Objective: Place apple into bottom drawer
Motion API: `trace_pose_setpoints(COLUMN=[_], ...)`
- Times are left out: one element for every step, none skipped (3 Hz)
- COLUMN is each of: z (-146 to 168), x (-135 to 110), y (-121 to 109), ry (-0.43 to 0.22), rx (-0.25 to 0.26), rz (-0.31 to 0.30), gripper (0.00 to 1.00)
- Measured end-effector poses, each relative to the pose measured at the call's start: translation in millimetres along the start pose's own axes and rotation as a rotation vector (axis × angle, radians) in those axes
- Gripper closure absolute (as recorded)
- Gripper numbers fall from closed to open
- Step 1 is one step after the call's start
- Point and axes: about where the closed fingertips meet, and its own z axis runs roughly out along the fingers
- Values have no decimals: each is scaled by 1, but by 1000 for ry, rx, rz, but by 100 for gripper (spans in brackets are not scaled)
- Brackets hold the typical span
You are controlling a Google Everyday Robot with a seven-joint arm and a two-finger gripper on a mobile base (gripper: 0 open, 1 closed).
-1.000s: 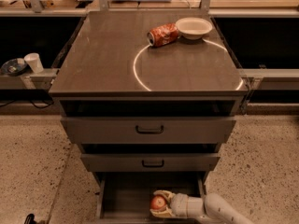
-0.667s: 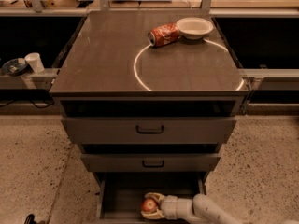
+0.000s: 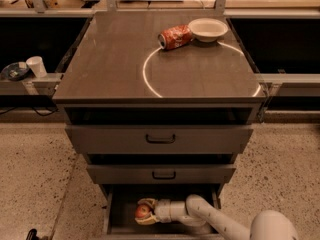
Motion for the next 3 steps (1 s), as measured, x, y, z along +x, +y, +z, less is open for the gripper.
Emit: trace_pose_setpoints(z=[32, 50, 54], x=[14, 33, 36], y=[-6, -1, 0], ry=[-30, -22, -20], rx=[-48, -59, -62], rz=[24, 31, 34], gripper=[89, 70, 37])
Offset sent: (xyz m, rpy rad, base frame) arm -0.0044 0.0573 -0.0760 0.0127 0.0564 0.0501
